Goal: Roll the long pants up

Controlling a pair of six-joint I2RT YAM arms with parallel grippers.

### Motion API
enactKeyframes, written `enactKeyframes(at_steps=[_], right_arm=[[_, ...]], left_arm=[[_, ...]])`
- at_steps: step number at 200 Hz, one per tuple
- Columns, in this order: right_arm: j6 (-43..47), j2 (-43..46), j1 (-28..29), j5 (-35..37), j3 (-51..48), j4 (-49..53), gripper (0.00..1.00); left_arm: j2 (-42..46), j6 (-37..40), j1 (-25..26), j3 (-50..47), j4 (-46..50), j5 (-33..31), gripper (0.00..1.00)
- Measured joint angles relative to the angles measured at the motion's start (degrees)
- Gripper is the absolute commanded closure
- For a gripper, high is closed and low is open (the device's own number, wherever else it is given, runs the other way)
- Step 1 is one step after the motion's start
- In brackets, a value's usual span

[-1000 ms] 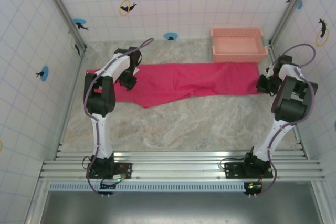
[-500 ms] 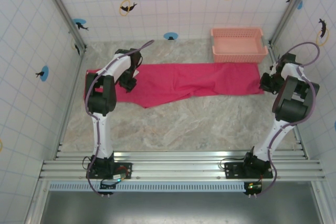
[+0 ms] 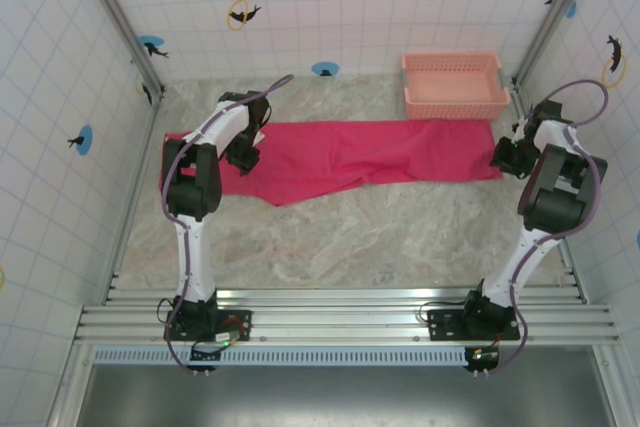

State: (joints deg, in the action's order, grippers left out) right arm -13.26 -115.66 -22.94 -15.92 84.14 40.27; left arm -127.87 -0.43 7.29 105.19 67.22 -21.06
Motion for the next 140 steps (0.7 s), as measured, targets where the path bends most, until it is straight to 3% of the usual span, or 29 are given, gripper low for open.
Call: enactKeyframes(at_steps=[67, 100, 140], right_arm=[[-0.94, -1.14, 1.79, 0.48, -1.79, -1.01, 0.68], [-0.44, -1.14, 2.95, 3.96, -1.77, -0.94, 0.69], [0.09, -1.88, 5.16, 9.35, -0.37, 0.44, 0.83]], left_arm=[[0.0, 0.0, -0.02, -0.02, 0.2, 0.24, 0.27], [0.0, 0.0, 0.0, 0.2, 0.96, 0.24, 0.27], [0.0, 0.02, 0.0, 0.72, 1.42, 0.24, 0.27]])
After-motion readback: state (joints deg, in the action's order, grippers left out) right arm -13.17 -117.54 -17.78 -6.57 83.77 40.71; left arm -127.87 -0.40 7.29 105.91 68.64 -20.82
